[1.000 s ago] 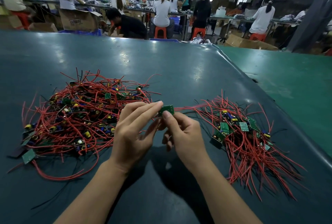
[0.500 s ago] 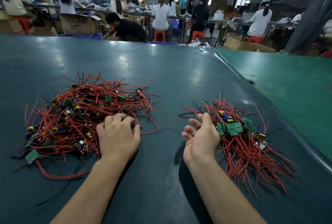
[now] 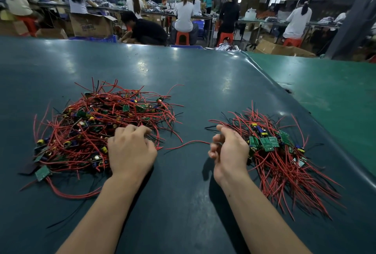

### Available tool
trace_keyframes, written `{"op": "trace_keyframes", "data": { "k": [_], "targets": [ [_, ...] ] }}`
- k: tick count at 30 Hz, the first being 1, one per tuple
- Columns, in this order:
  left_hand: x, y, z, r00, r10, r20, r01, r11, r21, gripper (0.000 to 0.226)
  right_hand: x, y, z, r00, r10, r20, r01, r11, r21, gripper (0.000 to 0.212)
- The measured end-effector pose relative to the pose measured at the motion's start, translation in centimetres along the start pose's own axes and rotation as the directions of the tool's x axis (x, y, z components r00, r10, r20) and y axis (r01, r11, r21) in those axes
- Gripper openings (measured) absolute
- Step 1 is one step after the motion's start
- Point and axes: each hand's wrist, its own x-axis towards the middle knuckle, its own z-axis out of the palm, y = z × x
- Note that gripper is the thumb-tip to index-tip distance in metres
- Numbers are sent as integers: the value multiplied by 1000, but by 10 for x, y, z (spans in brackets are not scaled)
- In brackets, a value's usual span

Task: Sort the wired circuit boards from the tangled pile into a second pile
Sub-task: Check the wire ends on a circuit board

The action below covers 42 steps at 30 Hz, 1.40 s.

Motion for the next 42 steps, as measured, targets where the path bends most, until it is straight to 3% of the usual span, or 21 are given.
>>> {"op": "trace_keyframes", "data": {
  "k": [3, 7, 11, 13, 17, 20, 24, 27, 32, 36, 38, 40, 42],
  "targets": [
    [0, -3, -5, 998, -39, -54, 41, 998, 45, 29, 1, 0, -1, 1000, 4, 10, -4, 1000, -24, 15],
    [1, -3, -6, 999, -14, -38, 10, 995, -95, 26, 2, 2, -3, 1000, 3, 31, -2, 999, -51, 14],
    [1, -3, -7, 986, -20, -164, -5, 989, -151, 22, 1, 1, -3, 998, -13, 58, 18, 996, -84, 14],
    [3, -5, -6, 981, -27, -195, -5, 987, -163, 33, 1, 1, -3, 998, -25, 64, 31, 994, -109, 15],
    [12, -12, -5, 984, -83, -158, 61, 988, -139, 76, 0, 1, -2, 997, -31, 71, 42, 988, -146, 16],
    [20, -16, -1, 996, -65, -69, 57, 992, -108, 88, 0, 1, -2, 997, -25, 77, 37, 987, -158, 16],
    [29, -24, 3, 998, -54, -12, 54, 999, 1, 90, 0, 3, -2, 997, -8, 82, 23, 984, -178, 16],
    [31, -28, 1, 983, -79, -163, 52, 985, -165, 75, 2, 4, -1, 996, -10, 92, 27, 982, -188, 15],
    [19, -25, -6, 890, -4, -456, -123, 961, -248, 27, 1, 6, 1, 991, -20, 135, 53, 968, -246, 15],
    [16, -21, -8, 853, 70, -517, -255, 920, -296, 23, -2, 9, 4, 977, -24, 212, 92, 945, -315, 15],
    [13, -15, -8, 784, 166, -598, -388, 883, -263, 21, -3, 11, 4, 960, -23, 278, 129, 921, -368, 13],
    [6, -5, -10, 692, 267, -671, -537, 812, -231, 16, -4, 16, 3, 907, -35, 421, 241, 861, -447, 9],
    [-4, 7, -10, 643, 375, -667, -666, 705, -246, 14, -7, 25, 3, 817, -13, 577, 400, 734, -550, 30]
  ]
}}
